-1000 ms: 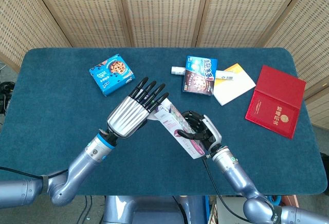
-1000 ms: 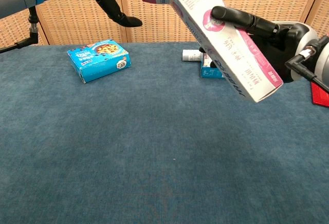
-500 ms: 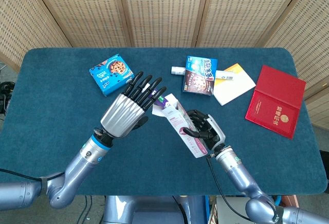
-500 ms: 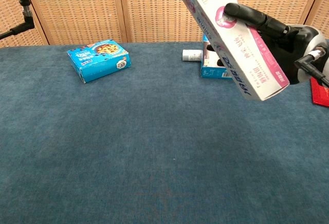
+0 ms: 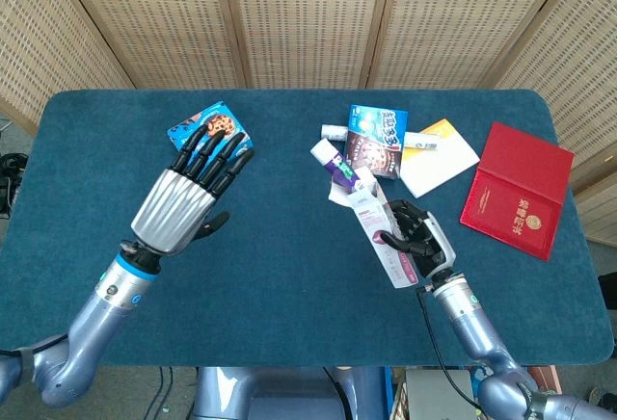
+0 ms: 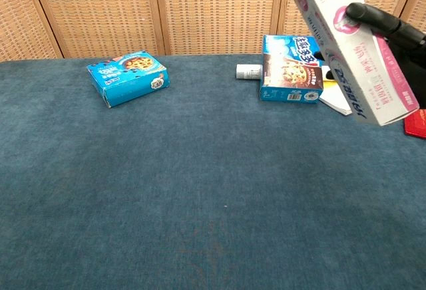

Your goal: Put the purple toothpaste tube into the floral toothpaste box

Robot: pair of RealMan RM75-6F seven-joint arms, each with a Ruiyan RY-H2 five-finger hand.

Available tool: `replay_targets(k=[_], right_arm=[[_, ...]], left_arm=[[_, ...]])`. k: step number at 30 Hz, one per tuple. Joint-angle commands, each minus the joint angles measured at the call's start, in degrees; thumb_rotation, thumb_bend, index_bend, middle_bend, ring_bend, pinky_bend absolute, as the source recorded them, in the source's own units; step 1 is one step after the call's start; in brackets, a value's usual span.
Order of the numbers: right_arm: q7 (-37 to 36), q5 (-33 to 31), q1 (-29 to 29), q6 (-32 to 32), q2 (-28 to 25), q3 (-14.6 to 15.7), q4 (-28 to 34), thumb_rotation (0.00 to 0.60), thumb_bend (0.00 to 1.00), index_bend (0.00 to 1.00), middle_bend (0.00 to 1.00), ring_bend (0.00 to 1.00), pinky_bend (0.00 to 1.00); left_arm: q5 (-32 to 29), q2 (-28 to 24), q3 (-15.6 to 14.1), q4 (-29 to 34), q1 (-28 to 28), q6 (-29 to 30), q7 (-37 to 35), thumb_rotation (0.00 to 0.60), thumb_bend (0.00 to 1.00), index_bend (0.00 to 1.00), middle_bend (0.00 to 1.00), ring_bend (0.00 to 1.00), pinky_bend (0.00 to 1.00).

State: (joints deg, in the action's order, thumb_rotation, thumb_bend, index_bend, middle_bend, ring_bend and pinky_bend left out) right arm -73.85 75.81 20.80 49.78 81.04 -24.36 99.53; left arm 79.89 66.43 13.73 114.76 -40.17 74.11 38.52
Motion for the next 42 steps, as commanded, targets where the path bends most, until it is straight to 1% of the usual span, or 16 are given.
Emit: replay_targets(k=[1,4,8,10,13,15,20,25,27,29,32,33,36,38,40,42], right_arm=[[-5.5,3.3,-1.4,3.1,-0.7,0.6,-1.8,0.600,0.12,0.57,0.48,0.36,0.51],[-10.6,6.2,-2.1,6.0,-0.4,1.4,-3.7,0.600,0.12,0.57,0.48,0.36,0.51],[-18.9,9.5,-2.7,11.1,0.8,2.3,-6.8,0.600,0.12,0.58,0.48,0.36,0.51],[-22.8,10.8,-2.8,13.4,1.3,2.8,-8.5,0.600,0.12,0.58,0.49,0.36,0.51],[-25.9,12.5,-2.6,16.1,1.8,3.7,-10.7,0.600,0.12,0.58,0.49,0.36,0.51],[-28.7,12.8,-2.6,18.2,2.1,3.7,-11.5,0.600,0.12,0.58,0.49,0.36,0.51],[-29.3,13.2,-2.3,21.3,2.4,4.4,-12.8,0.600,0.12,0.59,0.49,0.36,0.51],[-26.4,12.3,-1.7,21.9,2.5,5.6,-13.1,0.600,0.12,0.59,0.50,0.36,0.51],[-22.8,12.0,-1.5,21.7,2.3,6.3,-13.7,0.600,0.12,0.59,0.50,0.37,0.51],[-16.5,11.5,-1.1,21.0,2.1,7.0,-14.5,0.600,0.12,0.59,0.50,0.37,0.51],[-5.3,10.9,-0.9,19.8,1.6,8.4,-15.9,0.600,0.12,0.59,0.50,0.37,0.51],[-0.2,10.4,-1.0,19.6,1.5,8.9,-16.5,0.600,0.12,0.59,0.50,0.37,0.51],[7.9,9.1,-1.3,19.5,1.5,9.7,-17.2,0.600,0.12,0.59,0.50,0.37,0.51],[16.3,8.3,-1.8,19.6,1.4,10.9,-18.6,0.600,0.12,0.59,0.50,0.37,0.51],[21.5,7.8,-2.2,19.8,1.4,11.9,-19.1,0.600,0.12,0.59,0.50,0.37,0.51],[24.4,7.5,-2.5,19.9,1.4,12.5,-19.4,0.600,0.12,0.59,0.50,0.37,0.51]], left_arm=[[1.3,-1.3,-1.5,-0.9,2.1,1.6,-3.0,0.600,0.23,0.00,0.00,0.00,0.00],[2.8,-1.6,-2.9,-2.6,3.5,2.4,-5.3,0.600,0.23,0.00,0.00,0.00,0.00],[4.5,-1.5,-3.8,-4.8,4.6,3.0,-6.7,0.600,0.23,0.00,0.00,0.00,0.00],[4.6,-1.4,-3.7,-5.5,4.8,3.0,-7.0,0.600,0.23,0.00,0.00,0.00,0.00],[4.2,-1.2,-3.4,-6.2,4.9,2.9,-7.7,0.600,0.23,0.00,0.00,0.00,0.00],[4.0,-1.0,-3.2,-6.6,4.9,2.8,-8.0,0.600,0.23,0.00,0.00,0.00,0.00],[4.3,-0.3,-3.3,-7.3,5.0,2.4,-7.7,0.600,0.23,0.00,0.00,0.00,0.00],[4.7,0.2,-3.4,-7.6,5.2,2.1,-7.4,0.600,0.23,0.00,0.00,0.00,0.00],[4.8,0.3,-3.5,-7.7,5.4,2.2,-7.5,0.600,0.23,0.00,0.00,0.00,0.00],[4.8,0.2,-3.7,-7.8,5.5,1.9,-7.4,0.600,0.23,0.00,0.00,0.00,0.00],[4.6,0.0,-4.1,-8.3,5.9,1.7,-7.6,0.600,0.23,0.00,0.00,0.00,0.00],[4.4,-0.2,-4.3,-8.3,6.1,1.4,-8.1,0.600,0.23,0.00,0.00,0.00,0.00],[4.4,-0.5,-4.8,-8.8,6.6,1.2,-8.7,0.600,0.23,0.00,0.00,0.00,0.00],[4.6,-0.8,-5.7,-9.3,7.1,0.8,-9.0,0.600,0.23,0.00,0.00,0.00,0.00],[4.9,-0.8,-6.2,-9.8,7.6,0.8,-9.7,0.600,0.23,0.00,0.00,0.00,0.00],[5.1,-0.9,-6.5,-10.0,8.0,0.9,-10.4,0.600,0.23,0.00,0.00,0.00,0.00]])
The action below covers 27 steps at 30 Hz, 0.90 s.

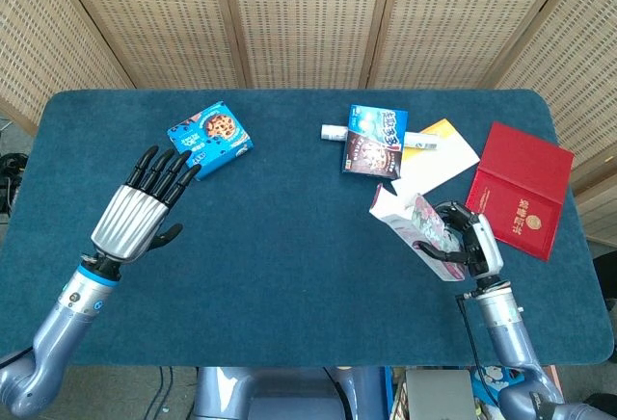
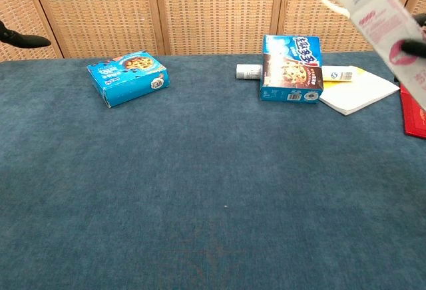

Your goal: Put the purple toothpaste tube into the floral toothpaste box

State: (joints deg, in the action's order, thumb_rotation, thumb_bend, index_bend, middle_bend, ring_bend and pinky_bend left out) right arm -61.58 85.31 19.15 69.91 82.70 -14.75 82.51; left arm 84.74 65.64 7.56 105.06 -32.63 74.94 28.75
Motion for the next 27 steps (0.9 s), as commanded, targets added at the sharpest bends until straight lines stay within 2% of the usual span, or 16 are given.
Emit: replay_targets(k=[1,11,19,27], right_arm=[[14.3,-2.1,-1.0,-0.1,-0.2,3.4,-3.0,0.600,0.12,0.59,0.50,0.37,0.51],[32.5,-0.1,-2.8,3.4,0.5,7.4,-7.2,0.600,0.12,0.59,0.50,0.37,0.51],[40.0,-0.9,-4.0,4.7,0.9,8.6,-6.7,0.600,0.12,0.59,0.49,0.37,0.51],[41.1,-2.2,-4.8,3.5,1.5,9.8,-6.9,0.600,0.12,0.59,0.48,0.37,0.48]], left_arm=[[0.4,-0.1,-0.6,-0.5,0.8,0.2,-1.2,0.600,0.23,0.00,0.00,0.00,0.00],[2.8,0.3,-3.0,-3.2,4.4,3.1,-7.1,0.600,0.23,0.00,0.00,0.00,0.00],[4.9,1.2,-4.2,-6.2,6.5,4.9,-10.8,0.600,0.23,0.00,0.00,0.00,0.00],[6.6,1.6,-5.8,-8.4,8.8,6.3,-13.0,0.600,0.23,0.00,0.00,0.00,0.00]])
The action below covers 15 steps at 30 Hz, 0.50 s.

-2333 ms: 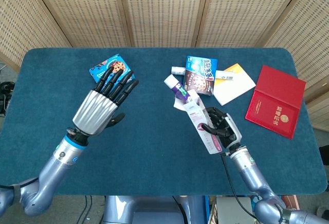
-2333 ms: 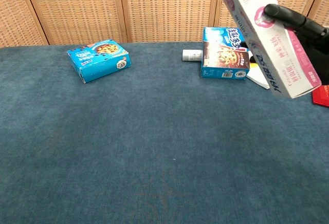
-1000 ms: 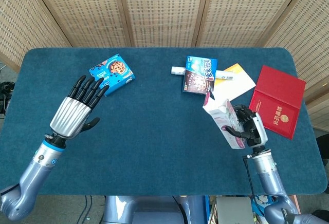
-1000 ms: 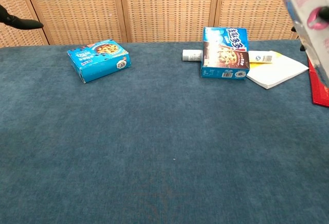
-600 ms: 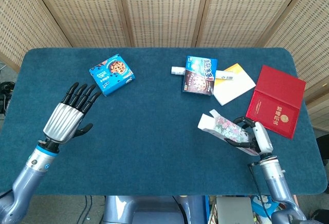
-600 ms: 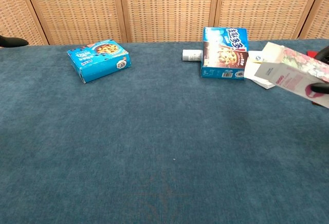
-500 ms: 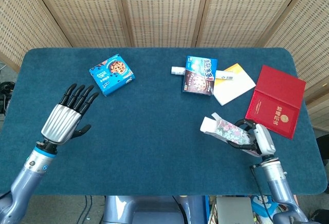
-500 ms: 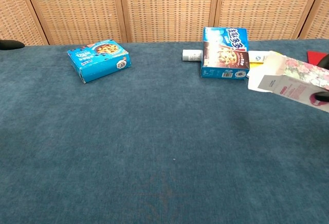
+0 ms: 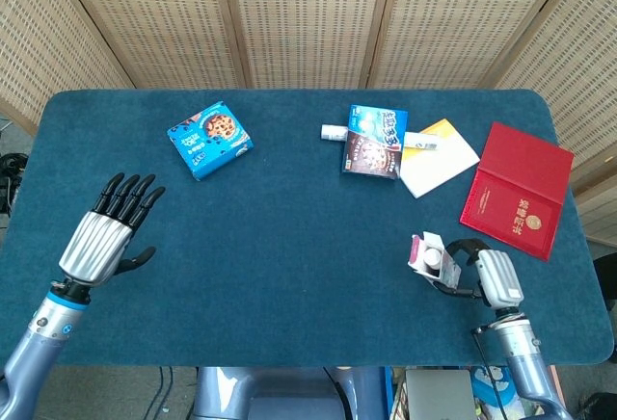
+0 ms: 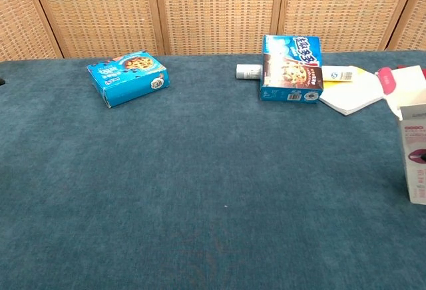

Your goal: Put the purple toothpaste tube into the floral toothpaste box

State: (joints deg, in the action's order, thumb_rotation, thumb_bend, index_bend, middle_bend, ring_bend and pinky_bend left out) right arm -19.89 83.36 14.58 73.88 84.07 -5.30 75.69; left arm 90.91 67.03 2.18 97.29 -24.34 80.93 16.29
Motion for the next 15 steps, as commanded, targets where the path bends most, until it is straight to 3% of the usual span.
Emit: replay_targets(k=[1,15], right_arm=[[-0.8,-0.2,-0.2,-0.6,0.1,0.5,-0.2,0.600,0.12,0.59,0.47,0.37,0.48],[-3.2,2.6,1.3,-2.8,3.1,2.5,0.5,0.600,0.12,0.58,0.38,0.31,0.37]], left_arm=[[0.6,0.3,-0.6,-1.2,0.9,0.6,-0.8,0.600,0.23,0.00,0.00,0.00,0.00],[1.1,1.5,-0.7,-4.6,2.8,1.3,-4.9,0.600,0.23,0.00,0.00,0.00,0.00]])
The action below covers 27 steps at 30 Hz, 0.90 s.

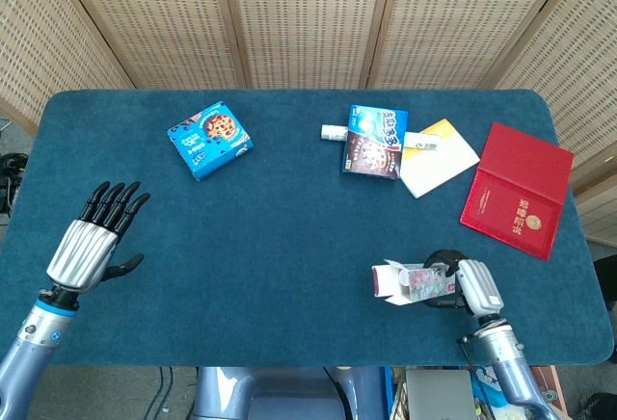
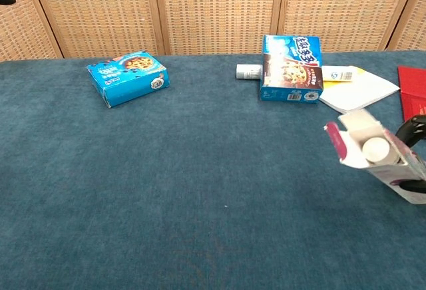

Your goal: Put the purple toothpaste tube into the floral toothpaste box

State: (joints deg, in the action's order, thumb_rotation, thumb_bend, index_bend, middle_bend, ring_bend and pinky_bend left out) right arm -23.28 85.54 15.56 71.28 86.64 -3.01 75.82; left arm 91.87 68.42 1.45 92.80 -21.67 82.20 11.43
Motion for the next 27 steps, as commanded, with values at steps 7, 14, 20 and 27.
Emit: replay_targets(k=[7,14,20,27], right_arm=[[1.0,1.6,1.5,-1.0,-0.3,0.7,2.7,0.600,0.12,0.39,0.13,0.05,0.06],[2.2,1.8,2.6,-2.9,-2.6,1.3,4.8,0.600,0.11,0.08,0.00,0.00,0.00],[5.4,1.0,3.2,-5.3,-3.8,2.1,6.0,0.600,0.08,0.02,0.00,0.00,0.00],[10.5,-0.1,2.8,-4.1,-4.6,1.4,5.9,0.600,0.08,0.02,0.00,0.00,0.00]], left_arm=[[0.3,0.8,0.1,-0.7,0.2,-0.7,-0.2,0.600,0.23,0.00,0.00,0.00,0.00],[0.0,1.1,0.5,-1.0,0.4,-1.1,-0.3,0.600,0.23,0.00,0.00,0.00,0.00],[-0.1,1.2,0.4,-0.9,1.0,-1.1,-0.9,0.600,0.23,0.00,0.00,0.00,0.00],[-0.4,0.8,0.3,-0.3,1.9,-0.7,-1.3,0.600,0.23,0.00,0.00,0.00,0.00]])
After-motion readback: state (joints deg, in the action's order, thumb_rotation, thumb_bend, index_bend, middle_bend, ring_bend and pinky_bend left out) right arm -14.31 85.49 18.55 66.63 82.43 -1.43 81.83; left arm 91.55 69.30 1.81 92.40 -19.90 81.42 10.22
